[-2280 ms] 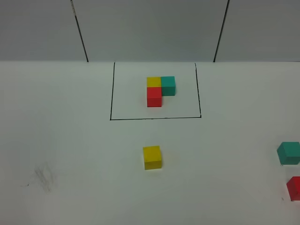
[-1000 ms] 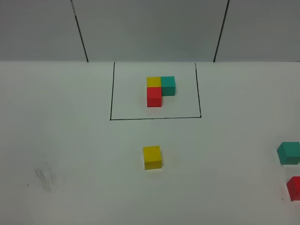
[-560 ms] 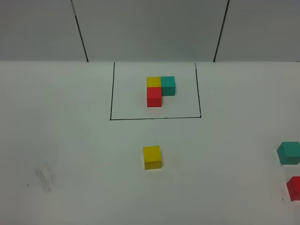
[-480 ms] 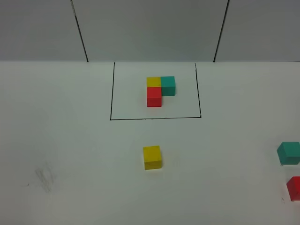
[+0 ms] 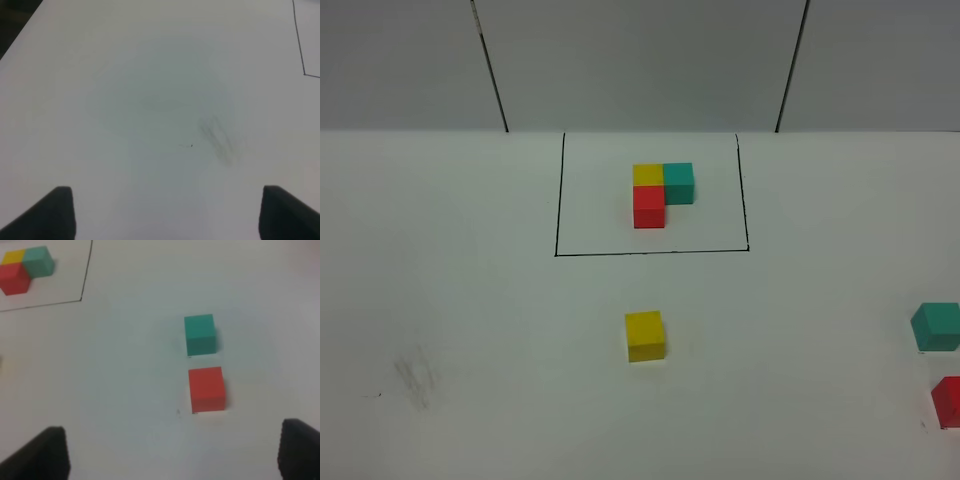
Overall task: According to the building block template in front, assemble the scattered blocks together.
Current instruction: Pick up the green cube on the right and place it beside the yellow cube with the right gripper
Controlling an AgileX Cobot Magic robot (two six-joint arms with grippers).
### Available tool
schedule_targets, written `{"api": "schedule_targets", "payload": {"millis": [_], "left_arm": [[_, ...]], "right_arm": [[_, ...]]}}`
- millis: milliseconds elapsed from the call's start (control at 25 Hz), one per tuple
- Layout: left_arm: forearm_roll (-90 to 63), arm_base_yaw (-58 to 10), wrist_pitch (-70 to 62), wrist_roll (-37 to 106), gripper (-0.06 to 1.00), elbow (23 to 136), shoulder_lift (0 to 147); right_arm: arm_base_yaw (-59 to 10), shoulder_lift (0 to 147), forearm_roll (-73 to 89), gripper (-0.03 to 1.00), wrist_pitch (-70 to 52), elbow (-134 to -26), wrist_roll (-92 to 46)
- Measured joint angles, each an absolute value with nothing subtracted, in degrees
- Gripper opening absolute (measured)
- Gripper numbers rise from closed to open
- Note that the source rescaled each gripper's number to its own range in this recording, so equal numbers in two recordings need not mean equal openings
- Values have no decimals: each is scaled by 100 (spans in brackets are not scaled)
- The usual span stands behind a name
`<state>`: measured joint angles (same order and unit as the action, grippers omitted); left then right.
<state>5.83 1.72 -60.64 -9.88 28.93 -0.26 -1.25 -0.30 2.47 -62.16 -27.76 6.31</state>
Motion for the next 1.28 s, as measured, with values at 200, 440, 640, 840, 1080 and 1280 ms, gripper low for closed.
{"api": "schedule_targets", "payload": {"millis": [200, 440, 640, 840, 1080, 1280], "left_arm": [[583, 172, -6064, -988, 64, 2893, -26], [585, 172, -6064, -988, 64, 2893, -26], [585, 172, -6064, -995, 64, 2893, -26], [585, 172, -6064, -1008, 64, 2893, -26], [585, 172, -6062, -1008, 64, 2893, -26], [585, 172, -6057, -1008, 64, 2893, -26]], "right_arm": [[-125, 529, 0, 71, -6152, -2799, 897], [-125, 1935, -168, 71, -5432, -3264, 754], [-125, 3674, -520, 71, -5236, -3931, 537], [-125, 5399, -648, 71, -5011, -4625, 481], [-125, 7053, -555, 71, -4742, -5054, 475], [-125, 8032, -439, 71, -4550, -5344, 475]]}}
